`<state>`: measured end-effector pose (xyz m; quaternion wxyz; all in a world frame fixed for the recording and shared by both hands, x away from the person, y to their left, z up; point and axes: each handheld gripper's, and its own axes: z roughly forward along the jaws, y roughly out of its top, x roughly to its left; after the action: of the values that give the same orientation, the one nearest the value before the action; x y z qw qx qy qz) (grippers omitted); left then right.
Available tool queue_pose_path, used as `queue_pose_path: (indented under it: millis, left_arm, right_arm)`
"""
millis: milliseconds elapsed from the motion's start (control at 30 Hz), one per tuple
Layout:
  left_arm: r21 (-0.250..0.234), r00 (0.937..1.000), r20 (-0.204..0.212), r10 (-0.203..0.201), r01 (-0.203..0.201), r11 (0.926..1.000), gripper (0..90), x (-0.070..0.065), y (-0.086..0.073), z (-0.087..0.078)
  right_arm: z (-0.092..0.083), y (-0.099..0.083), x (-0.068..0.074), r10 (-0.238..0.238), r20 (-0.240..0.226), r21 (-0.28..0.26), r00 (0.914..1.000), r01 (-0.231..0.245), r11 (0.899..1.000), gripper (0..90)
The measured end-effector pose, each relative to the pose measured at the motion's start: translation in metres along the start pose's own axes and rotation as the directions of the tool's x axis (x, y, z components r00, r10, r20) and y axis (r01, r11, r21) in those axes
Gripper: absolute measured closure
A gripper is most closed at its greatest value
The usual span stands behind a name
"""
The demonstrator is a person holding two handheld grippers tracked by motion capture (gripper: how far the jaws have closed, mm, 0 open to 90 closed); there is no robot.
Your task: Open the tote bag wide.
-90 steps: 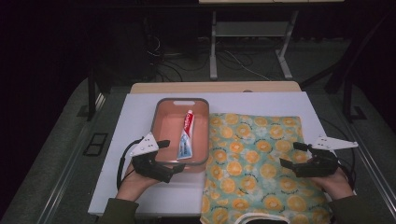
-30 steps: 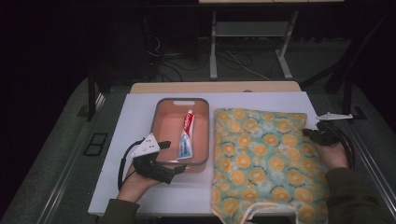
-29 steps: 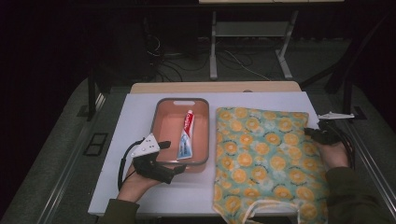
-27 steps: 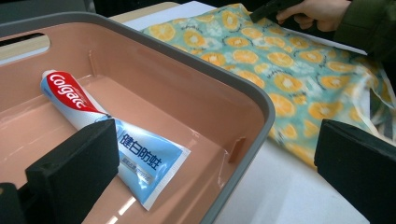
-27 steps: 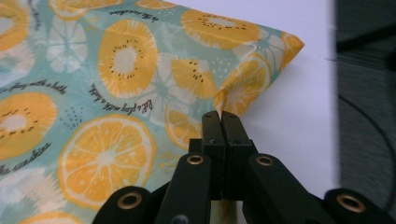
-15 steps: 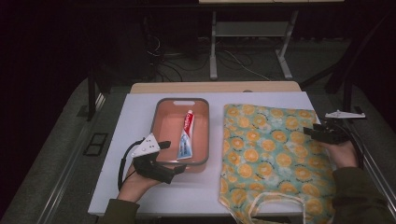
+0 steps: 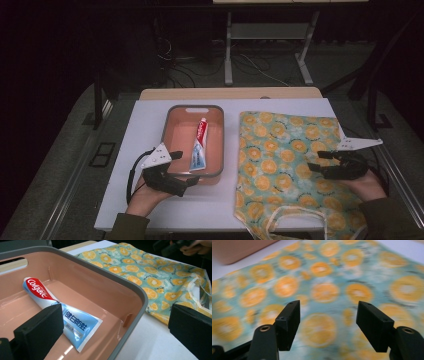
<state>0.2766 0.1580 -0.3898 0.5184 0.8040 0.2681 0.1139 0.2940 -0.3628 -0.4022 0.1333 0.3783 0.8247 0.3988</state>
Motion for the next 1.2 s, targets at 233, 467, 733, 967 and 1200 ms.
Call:
queue_pose_path:
  millis: [233, 467, 733, 967, 1200]
  left_arm:
    - [0.0, 1.0, -0.001, 0.0, 0.0, 1.0, 0.0, 0.0, 0.0, 0.0]
    - [0.0, 1.0, -0.003, 0.002, -0.002, 1.0, 0.0, 0.0, 0.0, 0.0]
    - [0.001, 1.0, -0.004, 0.003, -0.003, 1.0, 0.0, 0.0, 0.0, 0.001]
    - [0.001, 1.0, -0.006, 0.004, -0.004, 1.0, 0.0, 0.0, 0.0, 0.001]
    - [0.004, 1.0, -0.007, 0.005, -0.004, 1.0, 0.0, -0.001, 0.0, 0.001]
  right_arm:
    - [0.012, -0.01, 0.047, -0.094, -0.173, 0.046, 0.9805, 0.103, 0.994, 33.9]
    - [0.024, -0.015, 0.076, -0.17, -0.284, 0.079, 0.9437, 0.2, 0.977, 33.2]
    - [0.043, -0.023, 0.099, -0.281, -0.362, 0.164, 0.8887, 0.358, 0.919, 39.9]
    - [0.043, -0.026, 0.107, -0.376, -0.378, 0.146, 0.8461, 0.456, 0.878, 70.0]
    - [0.045, -0.025, 0.107, -0.375, -0.364, 0.149, 0.8526, 0.451, 0.88, 89.4]
